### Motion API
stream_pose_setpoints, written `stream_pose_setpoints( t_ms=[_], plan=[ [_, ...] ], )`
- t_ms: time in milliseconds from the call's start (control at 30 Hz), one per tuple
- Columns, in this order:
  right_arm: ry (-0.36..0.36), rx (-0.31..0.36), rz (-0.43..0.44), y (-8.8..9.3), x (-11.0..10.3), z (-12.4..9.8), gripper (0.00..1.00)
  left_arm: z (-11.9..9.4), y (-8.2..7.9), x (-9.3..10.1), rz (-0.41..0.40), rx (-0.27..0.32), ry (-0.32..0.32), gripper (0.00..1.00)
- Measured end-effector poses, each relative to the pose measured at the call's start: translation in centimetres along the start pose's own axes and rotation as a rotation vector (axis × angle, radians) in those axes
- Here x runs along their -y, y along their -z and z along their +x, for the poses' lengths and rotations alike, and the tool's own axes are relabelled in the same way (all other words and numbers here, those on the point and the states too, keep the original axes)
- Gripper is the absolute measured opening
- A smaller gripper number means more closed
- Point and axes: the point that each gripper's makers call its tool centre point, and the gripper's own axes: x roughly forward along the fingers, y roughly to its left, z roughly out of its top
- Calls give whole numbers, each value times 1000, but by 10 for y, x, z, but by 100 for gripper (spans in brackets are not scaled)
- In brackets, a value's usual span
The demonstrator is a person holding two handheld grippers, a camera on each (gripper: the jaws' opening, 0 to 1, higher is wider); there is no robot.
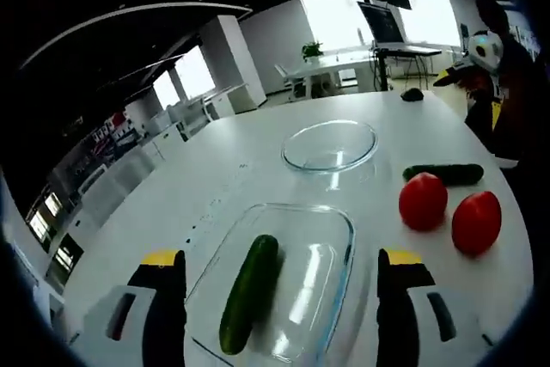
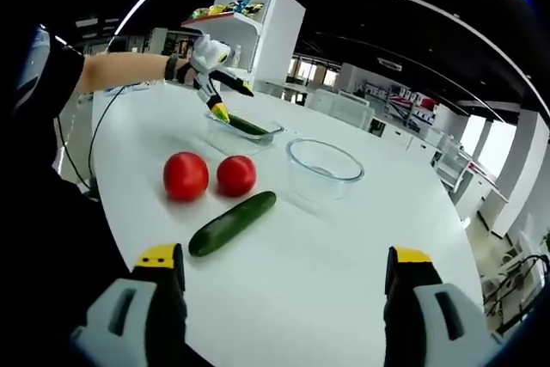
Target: Sort the scattered tomatoes and cucumbers on the table and place them into their respective storage containers
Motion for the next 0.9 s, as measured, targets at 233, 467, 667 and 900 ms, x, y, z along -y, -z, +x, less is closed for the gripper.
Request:
stream_pose_setpoints(
  t_ms=[233,467,667,900],
  plan=[
    [-5,3,-5,2,-2,-3,94,-44,0,21,-29,86,-45,95],
    [5,6,-17,0,3,-9,94,-95,17,84,-41,65,-33,95],
    [29,14,-16,-3,9,-13,94,-133,42,148,-69,84,-58,95],
    [21,22,-32,-5,3,-17,94,-169,49,177,-126,146,-142,95]
  ],
)
